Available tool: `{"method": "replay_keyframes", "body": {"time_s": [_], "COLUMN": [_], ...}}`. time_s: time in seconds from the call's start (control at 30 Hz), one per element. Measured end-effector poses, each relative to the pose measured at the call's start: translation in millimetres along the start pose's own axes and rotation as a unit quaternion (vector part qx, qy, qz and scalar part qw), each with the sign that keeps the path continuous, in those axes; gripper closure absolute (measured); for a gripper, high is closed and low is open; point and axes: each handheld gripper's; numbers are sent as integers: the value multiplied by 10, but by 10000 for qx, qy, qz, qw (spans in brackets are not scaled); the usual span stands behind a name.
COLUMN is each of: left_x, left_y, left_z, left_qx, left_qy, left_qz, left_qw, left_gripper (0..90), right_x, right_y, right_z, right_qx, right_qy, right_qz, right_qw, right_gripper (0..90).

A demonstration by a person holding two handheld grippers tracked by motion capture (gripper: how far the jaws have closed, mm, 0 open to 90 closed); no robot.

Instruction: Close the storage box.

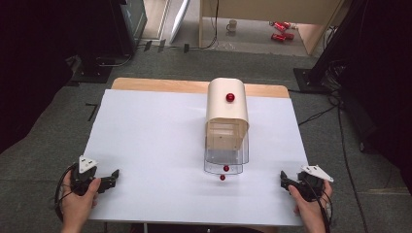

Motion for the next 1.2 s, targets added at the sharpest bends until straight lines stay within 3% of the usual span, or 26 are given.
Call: {"method": "replay_keyframes", "body": {"time_s": [0.13, 0.23, 0.33, 0.43, 0.67, 0.87, 0.93, 0.97, 1.03, 1.2], "left_x": [2, 3, 3, 3, 4, 3, 3, 2, -1, 0], "left_y": [-1, -1, -1, -1, 0, -1, -1, -2, -2, 3], "left_z": [-3, -4, -4, -4, -4, -5, -5, -6, -5, 8], "left_qx": [16, 18, 21, 20, 20, 21, 20, 17, 16, -40], "left_qy": [-3, -2, 0, 2, 2, 8, 3, 5, -3, -4], "left_qz": [7, 8, 10, 10, 14, 11, 9, 7, -2, -2], "left_qw": [10000, 10000, 10000, 10000, 10000, 10000, 10000, 10000, 10000, 10000], "left_gripper": [71, 71, 71, 71, 71, 71, 71, 71, 72, 71], "right_x": [-37, -81, -144, -271, -459, -652, -679, -759, -823, -954], "right_y": [-15, -34, -60, -129, -228, -315, -318, -329, -365, -495], "right_z": [-4, 7, 14, 37, 48, 22, 11, -14, -25, -49], "right_qx": [53, 75, 108, 188, 288, 328, 317, 314, 354, 483], "right_qy": [-76, 32, -12, -19, -66, 75, 51, -112, -181, -126], "right_qz": [-79, 62, 96, 239, 259, 354, 340, 314, 312, 389], "right_qw": [9999, 9999, 9999, 9995, 9992, 9988, 9989, 9989, 9987, 9980], "right_gripper": [150, 151, 151, 158, 196, 266, 267, 267, 266, 282]}}
Point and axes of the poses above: each handheld gripper's, and its own axes: y roughly forward along the jaws, z roughly out of its top, x roughly to its right, and after that the axes turned 10 degrees about y, right-handed
